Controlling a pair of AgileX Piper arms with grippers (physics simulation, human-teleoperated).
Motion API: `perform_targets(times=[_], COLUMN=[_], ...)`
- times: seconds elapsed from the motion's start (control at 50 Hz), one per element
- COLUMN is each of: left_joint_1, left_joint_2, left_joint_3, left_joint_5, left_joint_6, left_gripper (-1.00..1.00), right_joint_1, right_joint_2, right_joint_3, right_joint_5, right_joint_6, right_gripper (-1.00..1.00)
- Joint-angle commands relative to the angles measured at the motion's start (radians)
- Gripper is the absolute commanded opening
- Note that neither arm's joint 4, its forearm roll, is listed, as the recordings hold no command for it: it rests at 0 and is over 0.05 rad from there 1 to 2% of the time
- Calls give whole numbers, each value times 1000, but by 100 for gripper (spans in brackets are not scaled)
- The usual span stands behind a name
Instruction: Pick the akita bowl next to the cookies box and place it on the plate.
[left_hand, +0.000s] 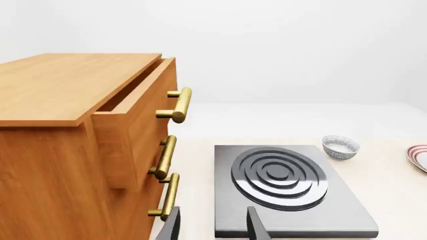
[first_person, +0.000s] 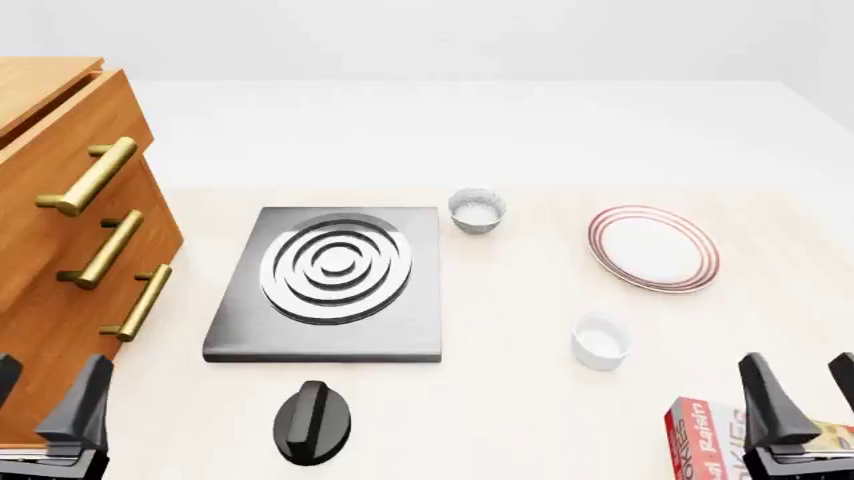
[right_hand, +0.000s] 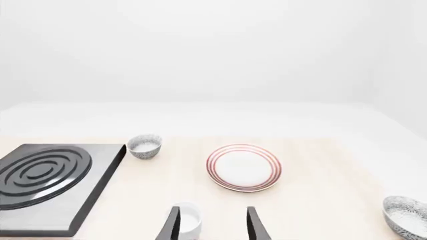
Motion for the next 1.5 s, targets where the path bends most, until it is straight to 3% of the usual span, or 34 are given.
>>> perform_targets(times=[0.02, 0.24, 0.26, 0.96, 0.98, 1.18, 1.22, 1.34, 1.5], left_joint_1=[0, 0, 0, 0, 0, 0, 0, 0, 0], left_joint_2=[0, 0, 0, 0, 0, 0, 0, 0, 0], left_joint_3=[0, 0, 0, 0, 0, 0, 0, 0, 0], left_joint_5=[0, 0, 0, 0, 0, 0, 0, 0, 0], left_joint_6=[0, 0, 0, 0, 0, 0, 0, 0, 0], left_gripper=[100, 100, 100, 100, 100, 100, 100, 100, 100], right_joint_1=[8, 10, 34, 34, -93, -105, -82, -141, -218], right_joint_2=[39, 98, 159, 166, 515, 623, 622, 661, 664], right_joint_3=[-1, 0, 0, 0, -248, -310, -330, -362, -415], right_joint_5=[-22, -64, -100, -107, 134, 155, 182, 219, 295], right_joint_6=[1, -14, -56, -56, -3, 3, 38, 73, 17], right_gripper=[100, 100, 100, 100, 100, 100, 100, 100, 100])
